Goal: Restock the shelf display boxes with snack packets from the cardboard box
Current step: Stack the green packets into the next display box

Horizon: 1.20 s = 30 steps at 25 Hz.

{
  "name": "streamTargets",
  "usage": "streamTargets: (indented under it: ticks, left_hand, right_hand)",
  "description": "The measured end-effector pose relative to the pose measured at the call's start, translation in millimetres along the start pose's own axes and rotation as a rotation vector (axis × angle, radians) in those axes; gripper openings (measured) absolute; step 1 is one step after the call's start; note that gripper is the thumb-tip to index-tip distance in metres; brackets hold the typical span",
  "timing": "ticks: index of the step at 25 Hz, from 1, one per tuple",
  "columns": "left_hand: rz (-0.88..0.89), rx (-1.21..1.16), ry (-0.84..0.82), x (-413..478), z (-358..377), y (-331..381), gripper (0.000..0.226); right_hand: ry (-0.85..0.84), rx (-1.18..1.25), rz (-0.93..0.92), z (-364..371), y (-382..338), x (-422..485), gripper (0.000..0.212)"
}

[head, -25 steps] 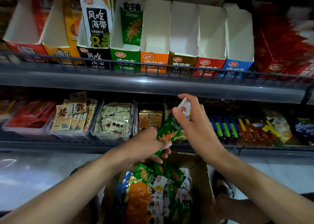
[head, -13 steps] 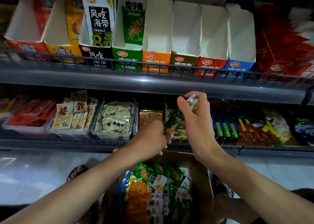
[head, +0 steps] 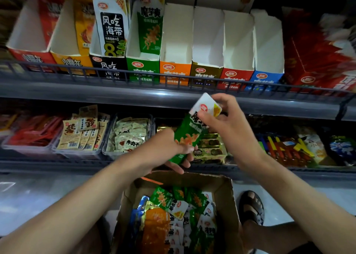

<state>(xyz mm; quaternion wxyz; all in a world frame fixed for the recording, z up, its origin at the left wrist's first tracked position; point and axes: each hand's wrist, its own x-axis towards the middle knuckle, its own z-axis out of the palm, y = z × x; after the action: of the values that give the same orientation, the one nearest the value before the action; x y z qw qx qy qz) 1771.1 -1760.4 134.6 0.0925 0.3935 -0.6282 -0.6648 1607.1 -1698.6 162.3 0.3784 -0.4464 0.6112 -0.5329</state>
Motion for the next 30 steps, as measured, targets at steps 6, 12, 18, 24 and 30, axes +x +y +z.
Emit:
streamTargets:
  ticks: [6,12,18,24,30]
  left_hand:
    - [-0.012,-0.145,-0.271,-10.3,-23.1,19.5,0.028]
    - [0.061,-0.156,-0.286,-17.3,-45.0,46.9,0.029]
    - [0.254,-0.293,0.008,-25.9,-64.4,72.2,0.026]
    - [0.499,0.206,0.849,-13.4,-93.8,72.1,0.02]
    - [0.409,0.96,1.079,0.6,-108.7,63.9,0.034]
  right_hand:
    - [-0.135,0.117,0.112,-17.7,-15.9,4.9,0.023]
    - [-0.179,0.001,0.04,-12.3,-54.7,23.8,0.022]
    - [-0.11,-0.066,-0.119,9.3,-109.8,58.2,0.01]
    - [0.073,-0.005,-0.397,28.8,-161.9,133.5,0.01]
    - [0.101,-0.119,-0.33,54.6,-156.8,197.6,0.029]
